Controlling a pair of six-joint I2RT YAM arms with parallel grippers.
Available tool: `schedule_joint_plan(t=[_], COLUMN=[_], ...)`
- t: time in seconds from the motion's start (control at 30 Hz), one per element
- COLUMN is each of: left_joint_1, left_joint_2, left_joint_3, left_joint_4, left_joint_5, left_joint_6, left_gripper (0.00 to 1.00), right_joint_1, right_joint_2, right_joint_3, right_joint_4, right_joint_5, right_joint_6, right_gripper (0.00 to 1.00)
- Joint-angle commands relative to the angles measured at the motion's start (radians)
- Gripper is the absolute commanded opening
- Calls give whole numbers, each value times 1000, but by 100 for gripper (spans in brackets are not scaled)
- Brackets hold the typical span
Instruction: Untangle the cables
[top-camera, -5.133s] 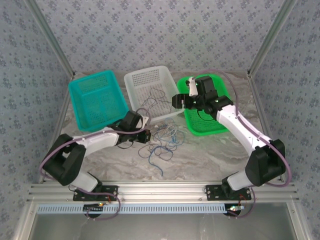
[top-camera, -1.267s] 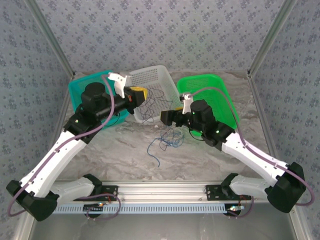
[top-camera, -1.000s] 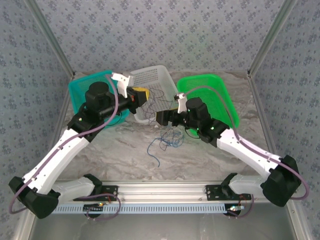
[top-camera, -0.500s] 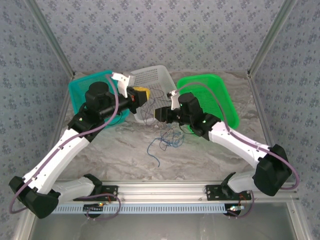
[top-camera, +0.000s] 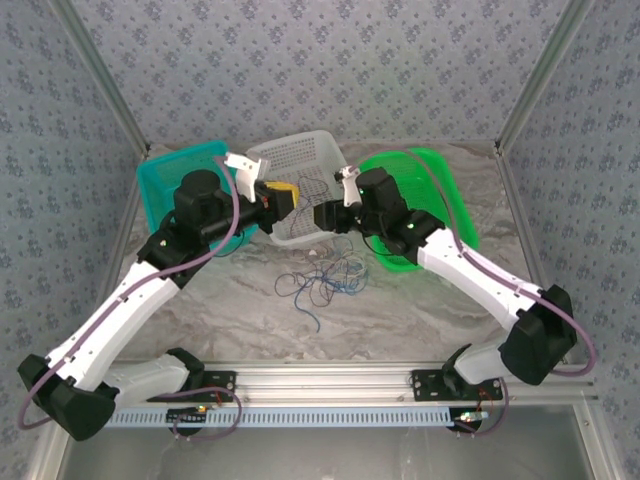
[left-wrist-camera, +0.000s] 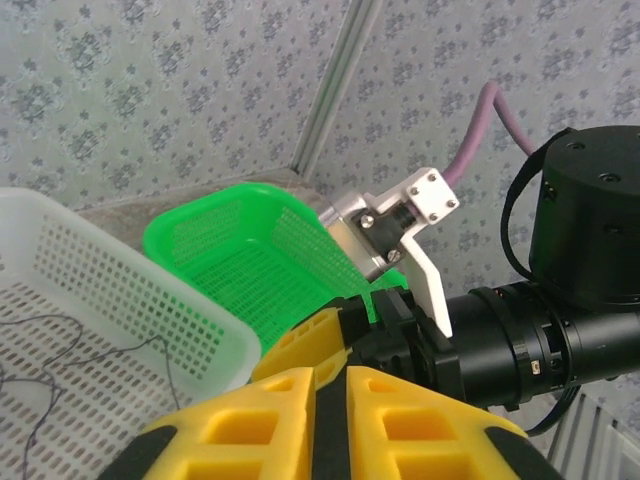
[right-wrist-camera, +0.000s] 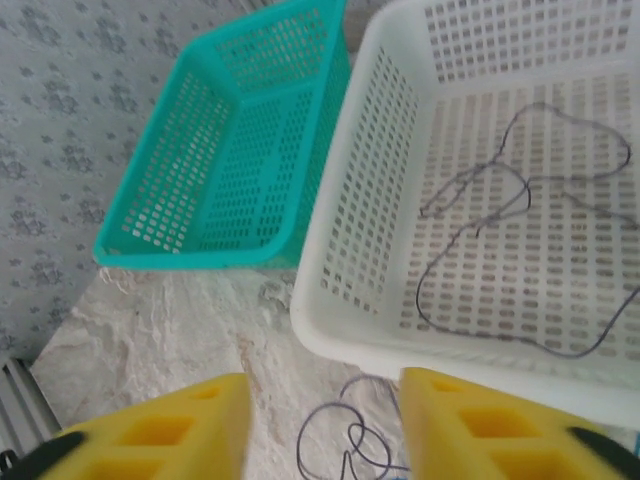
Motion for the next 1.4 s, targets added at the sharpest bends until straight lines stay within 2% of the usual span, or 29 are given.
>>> schedule_joint_plan(t=[0.0, 0.07, 0.23, 0.33, 0.4, 0.6, 0.83, 1.1, 1.13, 1.27, 1.33, 1.37], left_joint_1=[12, 18, 58, 106, 151, 191, 200, 202, 201, 201, 202, 202], left_joint_2=[-23, -26, -82, -153, -182, -157, -179, -207, -214, -229, -227, -225], left_joint_3=[-33, -59, -183, -278, -313, -287, -316, -327, -327, -333, -333, -331], left_joint_4=[-74, -123, -179, -149, -141, -216, -194, -186, -183, -172, -173, -175], left_joint_5=[-42, -73, -149, -183, -182, -169, -173, -192, -193, -206, -211, -214], left_joint_6=[8, 9, -57, -128, -163, -160, -166, -162, -160, -152, -149, -150], left_gripper=[21, 31, 38, 54, 59, 74, 83, 94, 95, 99, 99, 99], right_joint_1=[16, 31, 60, 124, 151, 177, 187, 204, 203, 201, 199, 198], right_joint_2=[38, 53, 76, 82, 110, 227, 309, 413, 417, 406, 383, 361], right_joint_3=[-5, -39, -96, -113, -100, -23, 47, 96, 93, 99, 107, 115], right_joint_4=[-93, -111, -164, -198, -220, -316, -387, -391, -385, -366, -362, -362], right_joint_5=[-24, -30, -54, -28, -40, -81, -80, -121, -124, -139, -148, -147], right_joint_6=[-11, -11, 6, -41, -57, -90, -113, -139, -141, -148, -157, -162], right_gripper=[55, 59, 60, 65, 68, 65, 61, 43, 38, 10, 1, 0])
